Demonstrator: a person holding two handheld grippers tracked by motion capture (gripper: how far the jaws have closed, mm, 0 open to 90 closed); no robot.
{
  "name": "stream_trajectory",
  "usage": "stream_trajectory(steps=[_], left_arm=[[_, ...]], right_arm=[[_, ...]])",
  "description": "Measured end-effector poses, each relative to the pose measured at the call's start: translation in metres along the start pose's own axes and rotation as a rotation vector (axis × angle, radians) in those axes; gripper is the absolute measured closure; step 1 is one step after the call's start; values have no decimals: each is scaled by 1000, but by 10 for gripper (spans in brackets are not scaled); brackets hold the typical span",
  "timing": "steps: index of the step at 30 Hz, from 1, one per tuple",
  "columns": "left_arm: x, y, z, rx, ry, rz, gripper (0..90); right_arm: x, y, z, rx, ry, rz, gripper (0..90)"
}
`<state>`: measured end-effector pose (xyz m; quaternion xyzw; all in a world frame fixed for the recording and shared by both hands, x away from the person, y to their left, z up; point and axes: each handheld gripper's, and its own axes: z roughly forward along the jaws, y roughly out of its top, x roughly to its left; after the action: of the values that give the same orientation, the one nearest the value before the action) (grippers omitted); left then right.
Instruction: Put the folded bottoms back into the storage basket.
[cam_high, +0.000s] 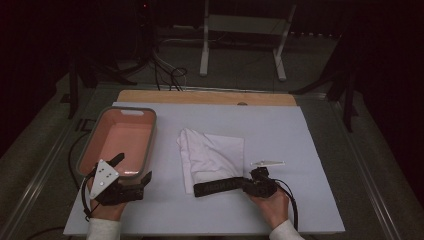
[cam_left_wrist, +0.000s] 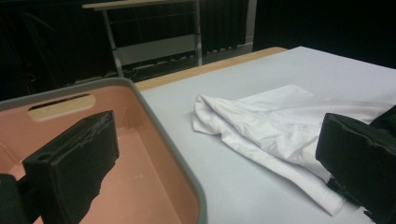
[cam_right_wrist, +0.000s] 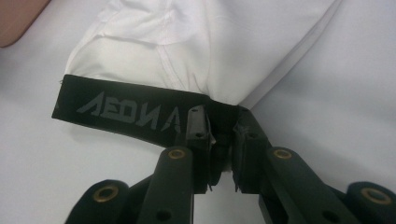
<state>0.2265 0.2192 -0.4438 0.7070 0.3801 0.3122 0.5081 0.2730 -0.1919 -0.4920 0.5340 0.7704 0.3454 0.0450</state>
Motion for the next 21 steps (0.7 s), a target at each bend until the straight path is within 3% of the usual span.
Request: stream_trajectory(steps=[15, 21], left_arm=[[-8, 27, 26, 21, -13, 20, 5], [-12, 37, 43, 33, -48, 13, 5]], right_arm=[[-3, -3, -10, -4, 20, -2, 788], [-6, -4, -14, -6, 11, -8, 788]])
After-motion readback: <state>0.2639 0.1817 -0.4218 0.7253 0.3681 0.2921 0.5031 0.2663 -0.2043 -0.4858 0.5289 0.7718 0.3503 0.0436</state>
